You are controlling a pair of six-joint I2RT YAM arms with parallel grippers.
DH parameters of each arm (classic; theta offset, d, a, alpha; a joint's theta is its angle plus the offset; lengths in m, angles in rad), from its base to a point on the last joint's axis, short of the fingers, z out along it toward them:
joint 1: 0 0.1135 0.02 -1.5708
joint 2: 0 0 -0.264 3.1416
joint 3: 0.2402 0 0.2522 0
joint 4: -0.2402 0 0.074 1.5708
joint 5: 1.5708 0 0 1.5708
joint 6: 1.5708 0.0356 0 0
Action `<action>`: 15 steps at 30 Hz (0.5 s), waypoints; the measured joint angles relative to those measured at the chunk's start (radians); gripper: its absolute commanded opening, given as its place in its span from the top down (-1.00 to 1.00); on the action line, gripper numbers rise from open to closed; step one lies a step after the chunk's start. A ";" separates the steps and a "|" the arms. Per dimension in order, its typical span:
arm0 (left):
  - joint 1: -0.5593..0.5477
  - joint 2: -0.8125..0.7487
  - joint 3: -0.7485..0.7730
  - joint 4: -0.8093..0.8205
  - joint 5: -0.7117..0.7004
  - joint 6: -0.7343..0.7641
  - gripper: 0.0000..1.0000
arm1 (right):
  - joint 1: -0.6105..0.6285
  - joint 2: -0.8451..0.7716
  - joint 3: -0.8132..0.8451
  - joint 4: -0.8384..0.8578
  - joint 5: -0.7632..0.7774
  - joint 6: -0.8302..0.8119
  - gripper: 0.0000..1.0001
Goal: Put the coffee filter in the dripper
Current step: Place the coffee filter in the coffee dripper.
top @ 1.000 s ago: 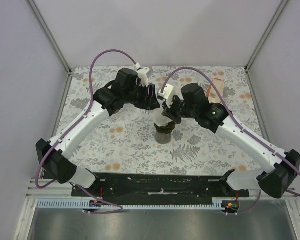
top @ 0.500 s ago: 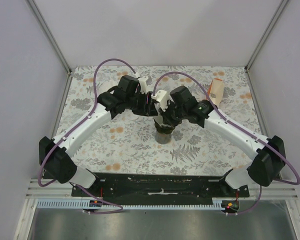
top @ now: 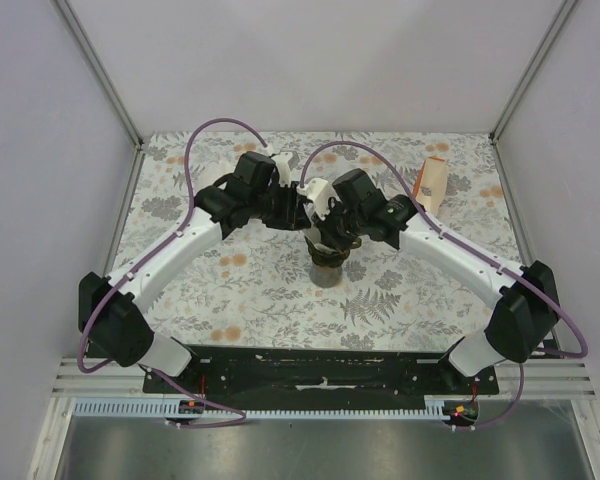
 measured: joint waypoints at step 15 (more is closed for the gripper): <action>-0.035 0.000 -0.008 0.014 0.042 0.029 0.14 | -0.005 -0.056 0.046 -0.049 -0.004 -0.001 0.59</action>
